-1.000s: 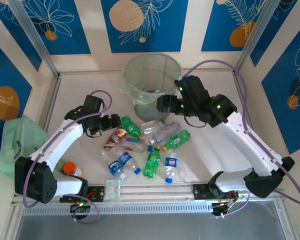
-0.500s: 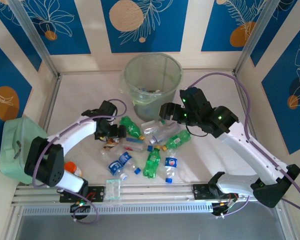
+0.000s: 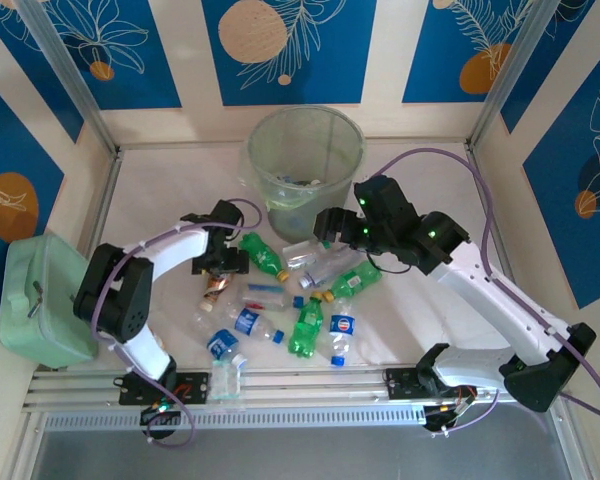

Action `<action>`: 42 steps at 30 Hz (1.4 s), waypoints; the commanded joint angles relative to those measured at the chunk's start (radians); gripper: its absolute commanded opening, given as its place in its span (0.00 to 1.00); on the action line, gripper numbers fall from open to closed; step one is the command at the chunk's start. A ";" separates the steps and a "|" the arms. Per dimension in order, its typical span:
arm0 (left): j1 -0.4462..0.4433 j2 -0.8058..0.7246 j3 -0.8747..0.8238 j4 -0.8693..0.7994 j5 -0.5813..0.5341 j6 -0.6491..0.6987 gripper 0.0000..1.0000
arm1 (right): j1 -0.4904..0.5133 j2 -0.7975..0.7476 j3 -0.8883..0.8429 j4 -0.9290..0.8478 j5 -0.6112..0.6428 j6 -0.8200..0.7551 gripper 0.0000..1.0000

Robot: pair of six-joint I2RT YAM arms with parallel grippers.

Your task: Put the plastic bottles in the bin

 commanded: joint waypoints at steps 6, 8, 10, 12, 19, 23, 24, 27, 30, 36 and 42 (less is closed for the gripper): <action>0.050 0.061 0.062 0.027 -0.045 -0.005 0.71 | 0.022 0.032 -0.002 -0.005 -0.039 0.007 0.81; 0.058 0.058 0.069 0.024 -0.051 -0.005 0.66 | 0.034 0.034 -0.004 0.001 -0.032 0.005 0.80; 0.063 0.044 0.070 0.025 -0.062 -0.003 0.63 | 0.048 0.035 -0.007 0.008 -0.024 0.006 0.79; 0.067 0.029 0.071 0.027 -0.069 0.000 0.61 | 0.062 0.037 -0.008 0.012 -0.020 0.007 0.79; 0.089 0.010 0.102 0.014 -0.073 0.000 0.53 | 0.102 0.075 0.026 0.036 -0.015 -0.020 0.79; 0.099 -0.033 0.137 -0.018 -0.073 -0.017 0.53 | 0.139 0.120 0.086 0.043 -0.018 -0.059 0.78; 0.101 -0.052 0.146 -0.029 -0.071 -0.024 0.53 | 0.147 0.132 0.102 0.048 -0.022 -0.072 0.79; 0.117 -0.125 0.176 -0.056 -0.043 -0.059 0.53 | 0.170 0.168 0.142 0.062 -0.036 -0.101 0.79; 0.135 -0.194 0.212 -0.079 0.010 -0.103 0.53 | 0.185 0.196 0.177 0.075 -0.052 -0.123 0.79; 0.185 -0.313 0.273 -0.056 0.157 -0.230 0.53 | 0.190 0.239 0.227 0.117 -0.136 -0.156 0.80; 0.232 -0.429 0.223 0.175 0.395 -0.439 0.53 | 0.188 0.280 0.314 0.133 -0.232 -0.210 0.82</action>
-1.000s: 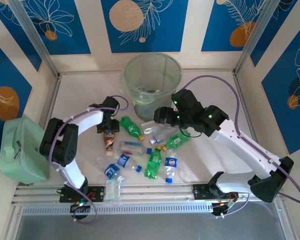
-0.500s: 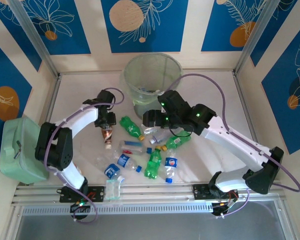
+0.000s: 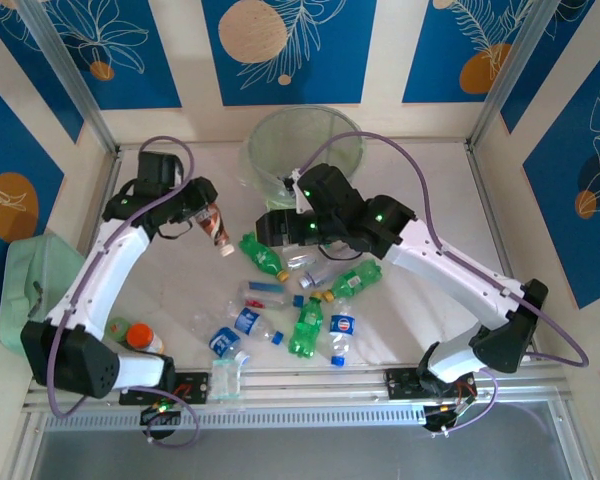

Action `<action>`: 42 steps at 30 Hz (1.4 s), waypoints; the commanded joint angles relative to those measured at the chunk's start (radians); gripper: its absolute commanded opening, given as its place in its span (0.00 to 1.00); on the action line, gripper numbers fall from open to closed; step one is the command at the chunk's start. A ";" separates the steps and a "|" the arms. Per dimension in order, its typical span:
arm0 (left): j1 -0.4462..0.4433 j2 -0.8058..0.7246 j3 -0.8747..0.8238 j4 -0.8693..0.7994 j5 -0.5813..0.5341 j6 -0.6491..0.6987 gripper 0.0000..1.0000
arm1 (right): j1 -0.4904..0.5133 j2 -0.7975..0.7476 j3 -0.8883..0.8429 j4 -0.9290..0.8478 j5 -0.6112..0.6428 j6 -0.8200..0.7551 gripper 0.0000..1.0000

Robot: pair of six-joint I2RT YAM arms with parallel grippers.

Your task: Put the plastic bottles in the bin

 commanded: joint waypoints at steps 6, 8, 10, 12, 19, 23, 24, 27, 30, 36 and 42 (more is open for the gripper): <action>0.024 -0.112 -0.128 0.419 0.317 -0.394 0.54 | -0.010 0.037 0.101 0.081 -0.158 -0.056 0.85; 0.023 -0.123 -0.172 0.534 0.358 -0.487 0.54 | -0.020 0.045 0.108 0.101 -0.191 -0.047 0.85; 0.023 -0.123 -0.214 0.639 0.389 -0.565 0.54 | -0.031 0.050 0.110 0.126 -0.232 -0.040 0.86; 0.024 -0.116 -0.249 0.742 0.415 -0.636 0.54 | -0.041 0.061 0.111 0.151 -0.274 -0.033 0.88; 0.028 -0.106 -0.281 0.918 0.480 -0.727 0.52 | -0.082 0.088 0.141 0.129 -0.238 -0.014 0.88; 0.029 -0.100 -0.259 0.962 0.529 -0.723 0.52 | -0.087 0.093 0.165 0.102 -0.212 -0.041 0.88; 0.029 -0.097 -0.254 0.972 0.540 -0.725 0.52 | -0.089 0.095 0.167 0.098 -0.209 -0.044 0.88; 0.029 -0.079 -0.255 1.056 0.589 -0.760 0.51 | -0.093 0.099 0.181 0.079 -0.192 -0.058 0.88; 0.031 -0.065 -0.252 1.110 0.630 -0.781 0.50 | -0.098 0.097 0.191 0.066 -0.180 -0.069 0.89; 0.035 -0.064 -0.244 1.119 0.668 -0.766 0.50 | -0.110 0.084 0.192 0.052 -0.167 -0.082 0.89; 0.037 -0.050 -0.261 1.172 0.673 -0.810 0.49 | -0.117 0.062 0.155 0.101 -0.239 -0.069 0.84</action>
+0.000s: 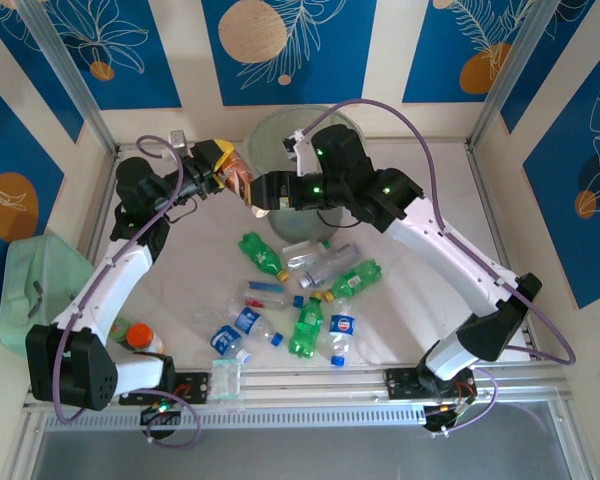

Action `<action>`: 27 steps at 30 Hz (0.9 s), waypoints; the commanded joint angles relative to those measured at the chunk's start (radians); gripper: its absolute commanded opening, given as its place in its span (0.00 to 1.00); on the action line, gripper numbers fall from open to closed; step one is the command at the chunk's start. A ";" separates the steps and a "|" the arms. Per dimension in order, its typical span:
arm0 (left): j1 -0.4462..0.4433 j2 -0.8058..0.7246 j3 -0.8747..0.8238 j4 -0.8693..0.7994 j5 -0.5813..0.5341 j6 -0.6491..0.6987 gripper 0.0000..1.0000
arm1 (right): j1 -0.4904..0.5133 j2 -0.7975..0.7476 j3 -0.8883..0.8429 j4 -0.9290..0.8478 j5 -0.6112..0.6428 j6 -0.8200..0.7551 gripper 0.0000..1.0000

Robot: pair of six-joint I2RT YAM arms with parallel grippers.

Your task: Put the plastic bottles in the bin

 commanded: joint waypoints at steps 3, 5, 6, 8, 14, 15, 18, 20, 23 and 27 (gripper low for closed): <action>0.005 -0.001 0.015 0.099 0.034 -0.039 0.49 | 0.027 -0.008 -0.016 0.038 -0.079 -0.027 0.79; 0.004 -0.003 0.016 0.100 0.034 -0.040 0.49 | 0.041 0.002 -0.010 0.040 -0.083 -0.031 0.75; 0.004 -0.004 0.015 0.098 0.035 -0.039 0.49 | 0.043 0.005 -0.009 0.040 -0.085 -0.031 0.72; 0.005 -0.007 0.009 0.090 0.033 -0.033 0.49 | 0.046 0.006 -0.012 0.046 -0.085 -0.027 0.65; 0.004 -0.004 -0.005 0.084 0.022 -0.032 0.48 | 0.050 -0.001 -0.027 0.059 -0.091 -0.026 0.52; 0.005 -0.002 -0.005 0.087 0.021 -0.033 0.48 | 0.051 -0.001 -0.027 0.057 -0.089 -0.027 0.50; 0.004 0.000 -0.005 0.092 0.019 -0.034 0.48 | 0.055 0.000 -0.029 0.051 -0.088 -0.026 0.46; 0.004 0.001 -0.006 0.091 0.017 -0.035 0.48 | 0.058 0.002 -0.028 0.049 -0.086 -0.027 0.45; 0.004 0.001 -0.010 0.090 0.015 -0.035 0.48 | 0.059 0.003 -0.028 0.047 -0.083 -0.028 0.41; 0.004 -0.001 -0.015 0.077 0.012 -0.029 0.48 | 0.059 0.005 -0.025 0.049 -0.083 -0.029 0.35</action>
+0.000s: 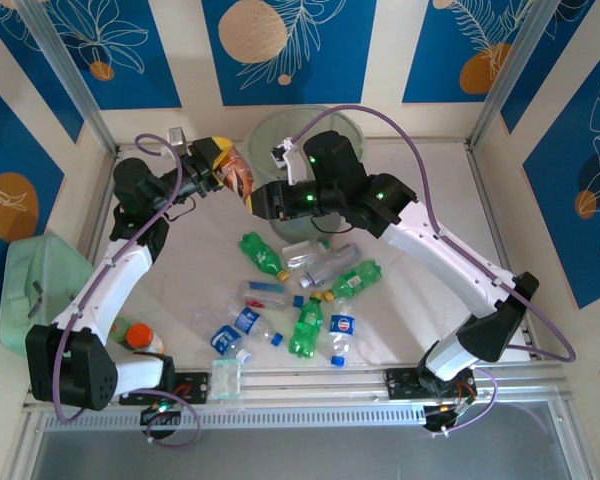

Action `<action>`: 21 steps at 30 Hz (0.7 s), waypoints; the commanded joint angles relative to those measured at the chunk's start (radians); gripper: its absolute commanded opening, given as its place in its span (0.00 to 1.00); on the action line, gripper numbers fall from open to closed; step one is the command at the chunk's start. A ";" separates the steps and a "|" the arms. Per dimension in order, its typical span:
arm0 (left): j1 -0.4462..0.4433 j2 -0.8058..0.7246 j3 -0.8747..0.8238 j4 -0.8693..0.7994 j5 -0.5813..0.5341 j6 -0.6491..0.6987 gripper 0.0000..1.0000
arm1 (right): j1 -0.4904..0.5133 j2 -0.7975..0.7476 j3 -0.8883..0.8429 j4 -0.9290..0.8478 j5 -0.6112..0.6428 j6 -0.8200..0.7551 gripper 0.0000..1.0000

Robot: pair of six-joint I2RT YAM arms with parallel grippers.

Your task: Put the plastic bottles in the bin

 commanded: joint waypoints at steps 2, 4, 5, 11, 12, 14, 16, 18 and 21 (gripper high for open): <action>0.004 0.001 -0.016 0.026 -0.003 0.002 0.48 | 0.013 0.007 -0.002 0.017 -0.035 -0.013 0.31; 0.004 0.002 -0.014 0.023 -0.005 0.004 0.48 | 0.014 0.010 0.004 0.014 -0.036 -0.016 0.28; 0.005 0.002 -0.013 0.020 -0.006 0.006 0.49 | 0.015 0.013 0.008 0.011 -0.036 -0.016 0.27; 0.005 -0.007 -0.006 -0.022 -0.028 0.034 0.86 | 0.014 0.021 0.035 0.001 -0.022 -0.022 0.25; 0.004 -0.011 0.000 -0.045 -0.033 0.049 0.92 | 0.011 0.023 0.041 -0.003 -0.015 -0.022 0.25; 0.005 -0.026 0.021 -0.113 -0.048 0.099 1.00 | 0.000 0.029 0.058 -0.016 0.000 -0.023 0.25; 0.004 -0.045 0.045 -0.220 -0.069 0.163 1.00 | -0.024 0.040 0.080 -0.031 0.006 -0.024 0.24; 0.006 -0.069 0.077 -0.380 -0.111 0.246 1.00 | -0.055 0.055 0.113 -0.057 0.011 -0.022 0.24; 0.006 -0.101 0.167 -0.781 -0.261 0.453 1.00 | -0.107 0.081 0.167 -0.097 0.021 -0.031 0.24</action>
